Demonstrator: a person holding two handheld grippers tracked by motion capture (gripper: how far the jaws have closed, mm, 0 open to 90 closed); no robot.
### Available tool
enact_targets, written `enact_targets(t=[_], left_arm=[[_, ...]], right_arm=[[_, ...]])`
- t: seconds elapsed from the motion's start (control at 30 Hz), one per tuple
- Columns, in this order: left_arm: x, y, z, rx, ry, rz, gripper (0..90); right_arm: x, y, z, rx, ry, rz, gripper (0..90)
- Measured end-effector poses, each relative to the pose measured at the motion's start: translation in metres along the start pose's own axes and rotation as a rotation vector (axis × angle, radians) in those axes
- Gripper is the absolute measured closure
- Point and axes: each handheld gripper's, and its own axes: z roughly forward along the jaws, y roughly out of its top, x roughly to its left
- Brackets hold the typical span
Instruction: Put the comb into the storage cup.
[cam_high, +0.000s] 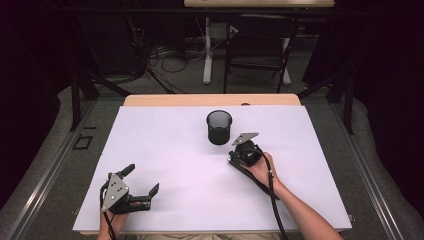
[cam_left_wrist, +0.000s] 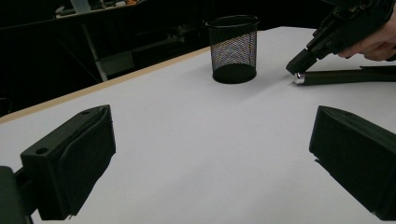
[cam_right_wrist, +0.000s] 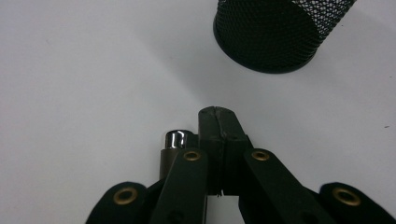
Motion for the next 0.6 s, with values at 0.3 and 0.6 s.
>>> enact_targets(t=[0.3, 0.6], left_arm=[[0.000, 0.000, -0.001, -0.001, 0.002, 0.001, 0.5], [0.000, 0.000, 0.000, 0.000, 0.001, 0.002, 0.5]], right_arm=[[0.007, 0.002, 0.000, 0.008, 0.025, -0.025, 90.0], [0.012, 0.002, 0.002, 0.018, 0.045, -0.046, 90.0]])
